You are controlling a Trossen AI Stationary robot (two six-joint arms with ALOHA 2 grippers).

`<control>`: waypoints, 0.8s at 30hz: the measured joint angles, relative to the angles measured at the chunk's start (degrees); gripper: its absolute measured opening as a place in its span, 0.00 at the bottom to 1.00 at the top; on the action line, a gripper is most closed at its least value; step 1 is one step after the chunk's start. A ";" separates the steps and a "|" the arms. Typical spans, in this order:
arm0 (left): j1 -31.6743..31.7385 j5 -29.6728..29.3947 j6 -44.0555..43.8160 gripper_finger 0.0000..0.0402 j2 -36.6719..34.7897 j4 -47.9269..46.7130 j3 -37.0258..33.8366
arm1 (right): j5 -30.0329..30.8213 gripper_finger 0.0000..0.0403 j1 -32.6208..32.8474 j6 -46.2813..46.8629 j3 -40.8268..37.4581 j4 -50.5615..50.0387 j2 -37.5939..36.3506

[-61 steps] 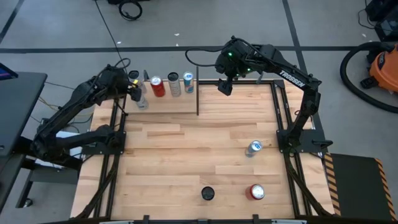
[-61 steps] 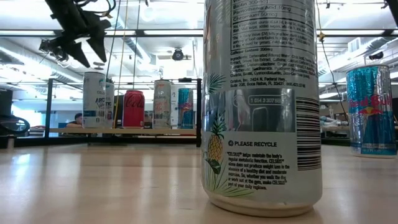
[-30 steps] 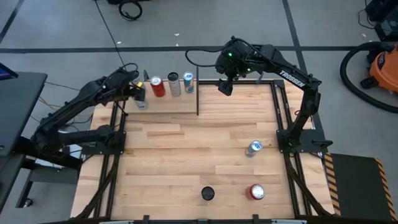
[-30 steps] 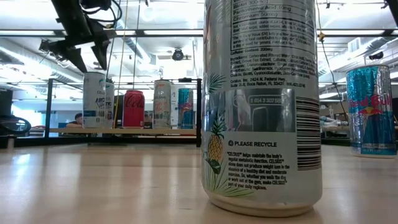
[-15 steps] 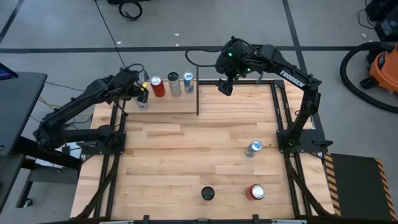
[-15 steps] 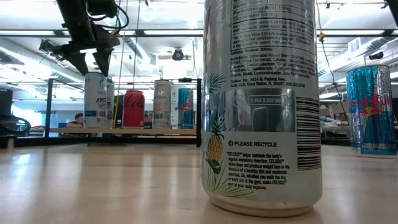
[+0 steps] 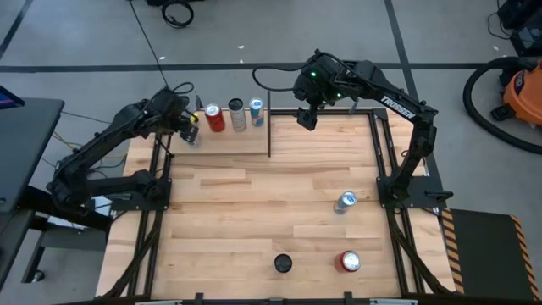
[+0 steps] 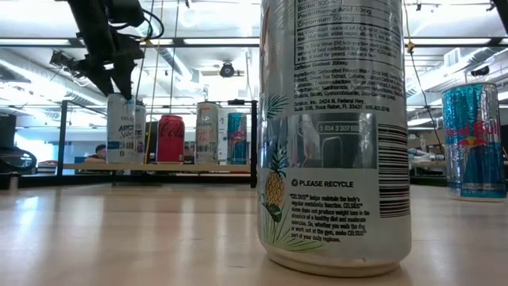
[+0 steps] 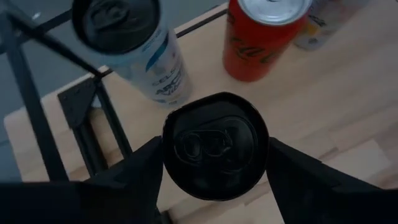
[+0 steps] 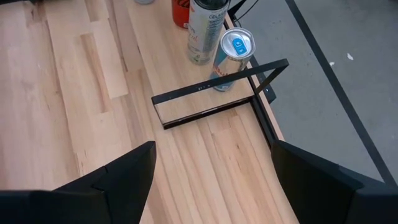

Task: Place canned beverage on shelf
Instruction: Put the blue-white soda can on the shelf aligned with the other blue-white soda can

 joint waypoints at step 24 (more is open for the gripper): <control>9.84 10.84 30.92 0.64 0.18 -4.25 2.50 | 0.00 0.81 0.02 0.63 0.00 0.00 -0.01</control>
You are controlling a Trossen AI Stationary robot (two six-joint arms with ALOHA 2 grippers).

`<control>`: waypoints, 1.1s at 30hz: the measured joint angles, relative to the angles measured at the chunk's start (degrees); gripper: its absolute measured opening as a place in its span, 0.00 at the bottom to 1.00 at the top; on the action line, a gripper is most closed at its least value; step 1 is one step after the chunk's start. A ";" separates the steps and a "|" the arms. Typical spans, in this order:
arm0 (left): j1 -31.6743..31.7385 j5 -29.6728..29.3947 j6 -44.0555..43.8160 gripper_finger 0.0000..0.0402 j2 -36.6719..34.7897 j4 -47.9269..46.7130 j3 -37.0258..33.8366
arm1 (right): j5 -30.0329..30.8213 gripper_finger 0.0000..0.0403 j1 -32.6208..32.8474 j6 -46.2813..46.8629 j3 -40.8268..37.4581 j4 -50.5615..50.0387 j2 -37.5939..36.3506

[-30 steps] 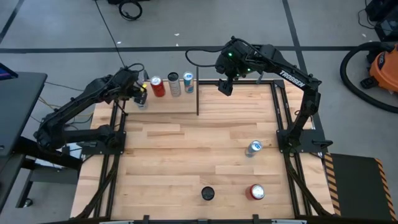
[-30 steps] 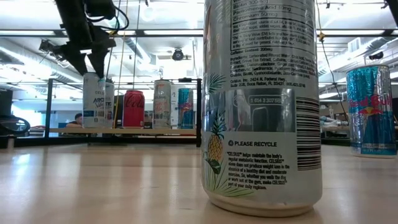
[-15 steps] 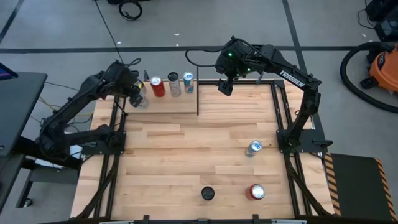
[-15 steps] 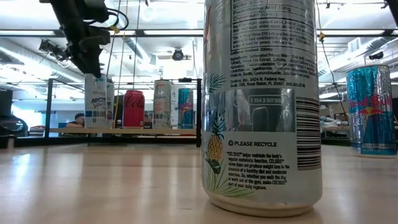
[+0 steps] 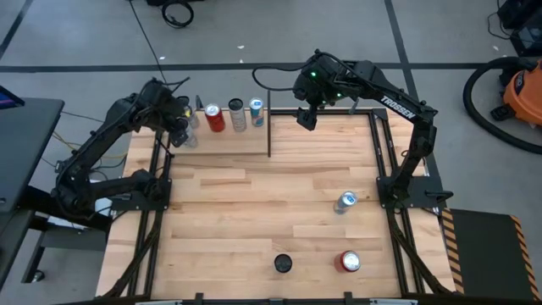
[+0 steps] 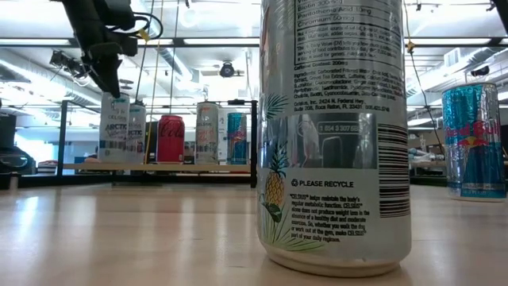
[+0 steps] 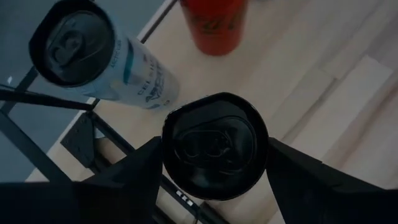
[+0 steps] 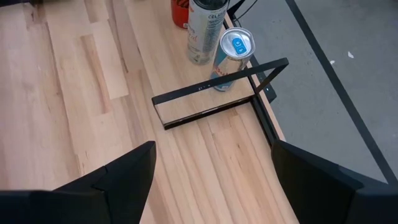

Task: Place canned beverage on shelf
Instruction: Put the blue-white soda can on the shelf aligned with the other blue-white soda can

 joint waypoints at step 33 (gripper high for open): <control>5.73 7.79 14.13 0.64 1.93 0.27 0.30 | -0.25 0.81 -0.01 0.07 0.00 0.02 0.00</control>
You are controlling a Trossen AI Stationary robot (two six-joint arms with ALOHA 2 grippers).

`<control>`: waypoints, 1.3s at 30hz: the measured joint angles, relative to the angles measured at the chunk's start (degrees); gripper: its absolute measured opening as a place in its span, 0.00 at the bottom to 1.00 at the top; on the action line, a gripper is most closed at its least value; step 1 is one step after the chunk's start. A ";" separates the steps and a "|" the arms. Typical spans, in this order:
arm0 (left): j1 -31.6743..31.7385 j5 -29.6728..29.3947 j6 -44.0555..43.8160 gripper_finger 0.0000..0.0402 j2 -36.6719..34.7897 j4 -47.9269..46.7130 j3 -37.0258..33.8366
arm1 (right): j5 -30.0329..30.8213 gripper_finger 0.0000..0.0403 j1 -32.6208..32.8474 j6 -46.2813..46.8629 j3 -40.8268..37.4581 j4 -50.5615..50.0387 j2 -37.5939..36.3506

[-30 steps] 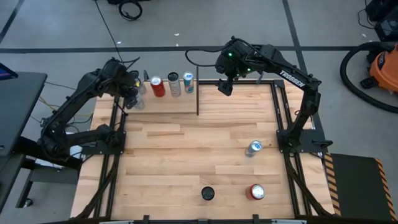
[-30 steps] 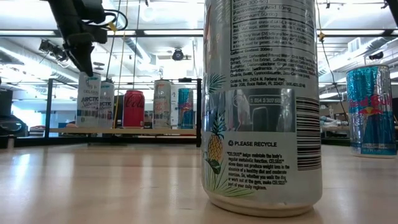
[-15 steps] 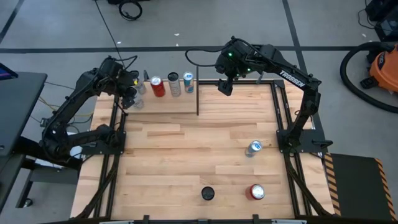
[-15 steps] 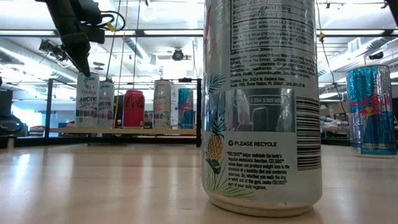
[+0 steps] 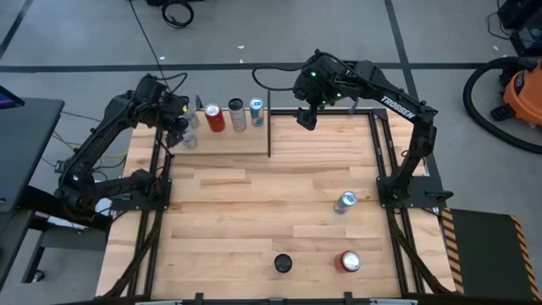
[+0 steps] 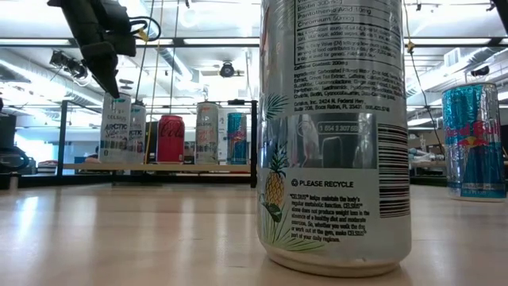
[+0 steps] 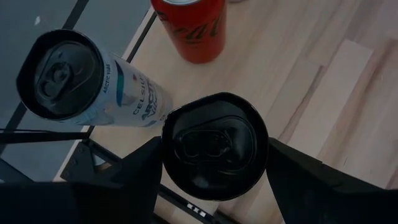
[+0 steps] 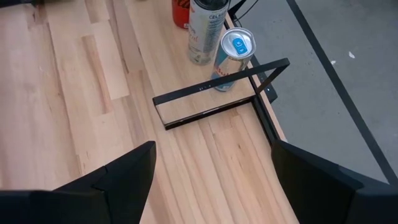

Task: Place canned beverage on shelf
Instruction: Put the blue-white soda can on the shelf aligned with the other blue-white soda can

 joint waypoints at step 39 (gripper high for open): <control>0.00 -0.08 -9.26 0.78 0.14 0.93 -0.28 | -0.19 0.81 0.00 1.07 -0.02 0.00 0.01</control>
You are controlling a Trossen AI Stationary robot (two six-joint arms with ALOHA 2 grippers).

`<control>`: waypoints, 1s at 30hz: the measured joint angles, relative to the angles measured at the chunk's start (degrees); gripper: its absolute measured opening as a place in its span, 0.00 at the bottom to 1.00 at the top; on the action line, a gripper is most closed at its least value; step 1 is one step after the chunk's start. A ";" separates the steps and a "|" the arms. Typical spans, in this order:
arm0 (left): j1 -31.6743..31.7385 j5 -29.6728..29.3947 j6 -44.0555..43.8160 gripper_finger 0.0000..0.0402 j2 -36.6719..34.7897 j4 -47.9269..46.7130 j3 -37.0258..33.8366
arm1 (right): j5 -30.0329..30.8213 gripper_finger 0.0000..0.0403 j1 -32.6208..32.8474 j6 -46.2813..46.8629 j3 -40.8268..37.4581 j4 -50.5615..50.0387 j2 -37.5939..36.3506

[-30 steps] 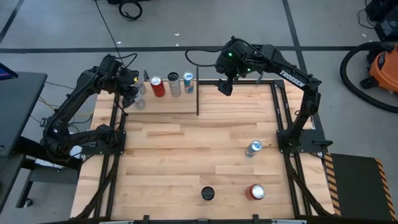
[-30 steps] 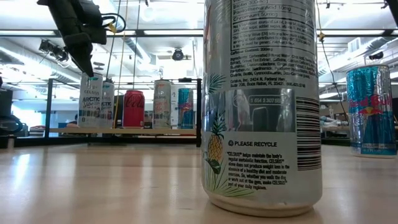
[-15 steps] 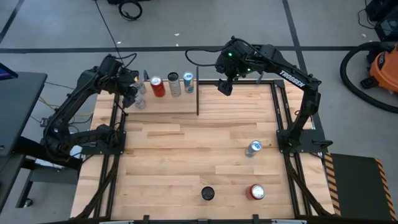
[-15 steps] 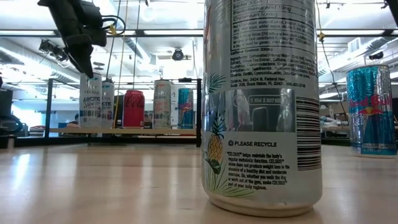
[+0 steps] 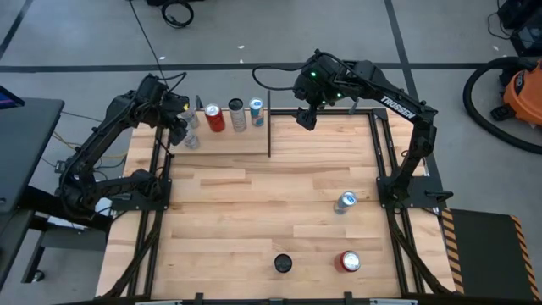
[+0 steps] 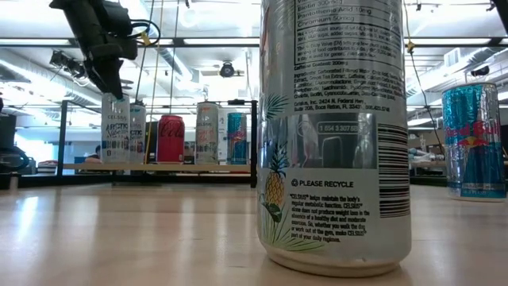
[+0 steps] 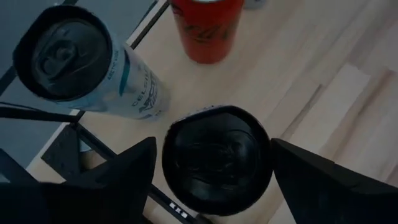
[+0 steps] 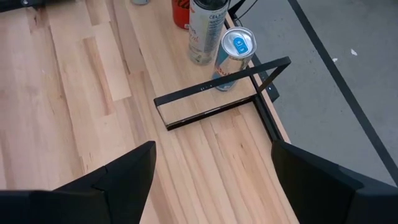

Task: Place canned beverage on shelf
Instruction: Put the blue-white soda can on the shelf aligned with the other blue-white soda can

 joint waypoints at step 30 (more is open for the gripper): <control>-3.08 -2.70 -8.79 0.78 -0.04 -0.68 0.09 | 0.00 0.81 -0.01 1.29 0.00 -0.09 0.01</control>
